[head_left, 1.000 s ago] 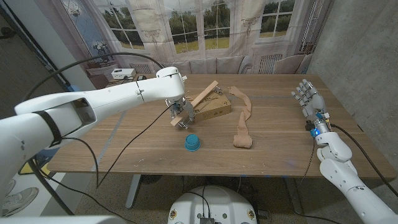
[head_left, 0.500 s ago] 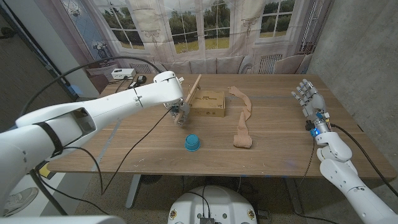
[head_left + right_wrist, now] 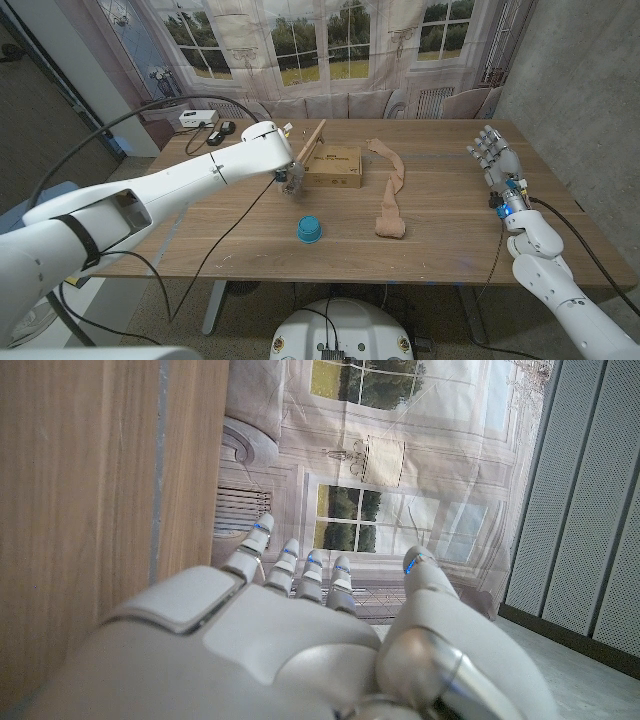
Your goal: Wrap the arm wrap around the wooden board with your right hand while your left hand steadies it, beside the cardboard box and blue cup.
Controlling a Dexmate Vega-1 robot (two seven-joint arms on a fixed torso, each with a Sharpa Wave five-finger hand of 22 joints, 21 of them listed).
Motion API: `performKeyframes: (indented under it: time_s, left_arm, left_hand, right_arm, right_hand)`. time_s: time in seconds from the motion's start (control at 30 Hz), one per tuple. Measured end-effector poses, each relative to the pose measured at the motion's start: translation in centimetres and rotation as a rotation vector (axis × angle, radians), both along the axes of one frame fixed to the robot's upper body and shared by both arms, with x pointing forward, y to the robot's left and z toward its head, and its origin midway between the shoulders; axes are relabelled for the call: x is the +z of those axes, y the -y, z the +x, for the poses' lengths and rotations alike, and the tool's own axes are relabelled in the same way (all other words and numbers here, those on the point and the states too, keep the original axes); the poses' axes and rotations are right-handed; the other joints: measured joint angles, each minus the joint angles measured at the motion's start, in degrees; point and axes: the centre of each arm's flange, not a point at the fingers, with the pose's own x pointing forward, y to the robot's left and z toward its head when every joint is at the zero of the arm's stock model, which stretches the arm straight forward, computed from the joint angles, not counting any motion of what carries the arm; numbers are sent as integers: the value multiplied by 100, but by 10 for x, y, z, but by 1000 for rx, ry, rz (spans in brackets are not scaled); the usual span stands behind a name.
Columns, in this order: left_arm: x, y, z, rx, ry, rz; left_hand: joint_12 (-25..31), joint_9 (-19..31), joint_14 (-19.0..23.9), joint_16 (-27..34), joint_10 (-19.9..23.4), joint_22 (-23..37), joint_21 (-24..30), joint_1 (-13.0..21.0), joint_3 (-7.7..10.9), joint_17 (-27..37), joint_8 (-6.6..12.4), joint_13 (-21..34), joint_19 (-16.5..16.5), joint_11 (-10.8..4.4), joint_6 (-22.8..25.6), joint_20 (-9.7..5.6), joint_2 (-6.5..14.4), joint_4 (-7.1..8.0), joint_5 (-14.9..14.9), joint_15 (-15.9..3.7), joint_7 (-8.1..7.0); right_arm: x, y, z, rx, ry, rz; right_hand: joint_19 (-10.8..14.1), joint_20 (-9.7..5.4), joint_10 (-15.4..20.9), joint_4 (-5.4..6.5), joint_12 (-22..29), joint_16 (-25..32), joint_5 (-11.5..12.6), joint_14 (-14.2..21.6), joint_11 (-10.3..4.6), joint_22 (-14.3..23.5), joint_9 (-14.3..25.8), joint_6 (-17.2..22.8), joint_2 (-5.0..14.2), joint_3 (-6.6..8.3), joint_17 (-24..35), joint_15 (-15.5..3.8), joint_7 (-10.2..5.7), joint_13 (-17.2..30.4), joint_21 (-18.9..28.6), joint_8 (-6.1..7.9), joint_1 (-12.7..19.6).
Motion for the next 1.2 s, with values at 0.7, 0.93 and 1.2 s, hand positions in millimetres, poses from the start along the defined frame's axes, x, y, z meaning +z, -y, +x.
performKeyframes:
  time_s: [0.7,0.93,1.2]
  left_arm:
    - [18,9,-25,-21,306,10]
    - [28,12,-31,-29,370,61]
    - [39,16,-35,-115,415,113]
  left_hand:
    - [2821,1894,342,1993,-4,1790,2168,-937,-73,2957,765,2963,-167,-89,238,-165,-221,883,1040,61,-219]
    - [2985,2061,341,2099,-64,1835,2243,-1072,-33,2957,868,2964,-208,-148,238,-144,-205,889,1081,60,-220]
    - [3020,2074,340,2148,-87,1836,2343,-1140,-33,2958,929,2963,-250,-170,238,-123,-231,889,1134,60,-219]
  right_arm:
    - [4,-8,-11,-25,10,-8]
    - [8,-10,-25,-86,10,-44]
    - [12,-16,-45,-141,2,-109]
  right_hand:
    - [0,0,31,0,0,0,0,20,-32,0,0,23,39,0,-30,-21,24,0,-23,0,-37]
    - [31,31,52,-22,0,-1,0,51,-11,0,0,31,20,22,-30,-52,32,0,-23,0,-15]
    - [31,31,52,-89,0,-1,0,51,-11,0,0,73,23,56,-55,-52,32,0,-45,41,91]
